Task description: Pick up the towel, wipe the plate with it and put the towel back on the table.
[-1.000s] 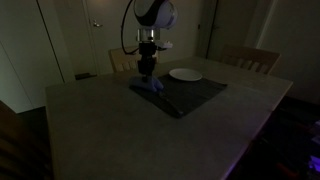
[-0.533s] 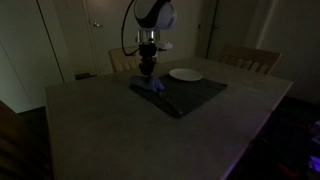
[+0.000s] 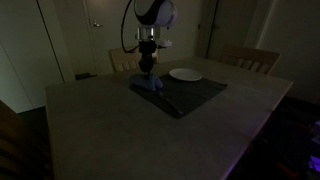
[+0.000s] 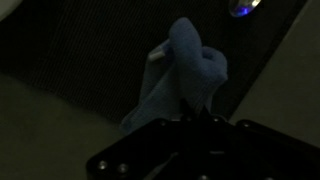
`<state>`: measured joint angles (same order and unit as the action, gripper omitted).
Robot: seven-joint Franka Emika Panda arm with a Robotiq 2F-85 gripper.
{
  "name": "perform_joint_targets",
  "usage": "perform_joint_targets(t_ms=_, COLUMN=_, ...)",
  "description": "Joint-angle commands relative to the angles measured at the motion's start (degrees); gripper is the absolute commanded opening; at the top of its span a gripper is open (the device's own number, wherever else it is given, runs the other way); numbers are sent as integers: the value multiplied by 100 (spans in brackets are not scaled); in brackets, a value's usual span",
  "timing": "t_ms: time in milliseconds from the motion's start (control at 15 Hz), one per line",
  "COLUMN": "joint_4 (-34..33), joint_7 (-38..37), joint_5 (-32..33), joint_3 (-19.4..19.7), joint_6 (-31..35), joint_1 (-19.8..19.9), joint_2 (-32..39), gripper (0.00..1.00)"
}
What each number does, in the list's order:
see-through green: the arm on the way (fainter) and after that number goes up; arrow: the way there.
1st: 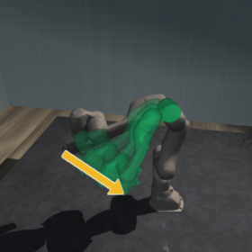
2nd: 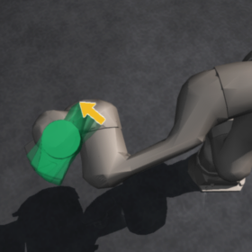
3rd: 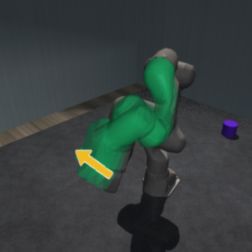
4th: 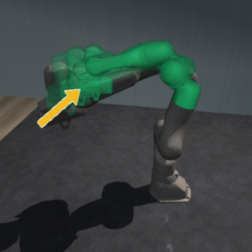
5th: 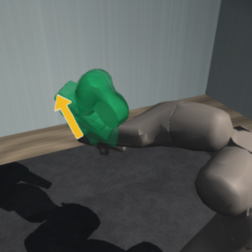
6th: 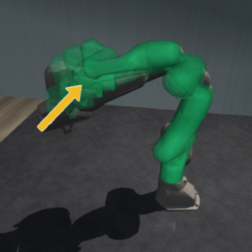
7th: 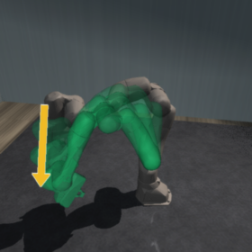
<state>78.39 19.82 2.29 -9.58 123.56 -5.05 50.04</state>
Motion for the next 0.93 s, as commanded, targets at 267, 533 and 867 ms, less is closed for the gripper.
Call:
perform_joint_targets(t_ms=267, joint_4=-131, joint_7=246, joint_5=219, joint_3=168, joint_6=-111, joint_1=105, joint_2=-348, gripper=2)
perform_joint_targets(t_ms=533, joint_4=-130, joint_7=166, joint_5=583, joint_3=429, joint_6=-84, joint_1=84, joint_2=-482, gripper=2)
perform_joint_targets(t_ms=867, joint_4=-21, joint_7=-117, joint_5=1315, joint_3=902, joint_6=-154, joint_1=-6, joint_2=-580, gripper=2)
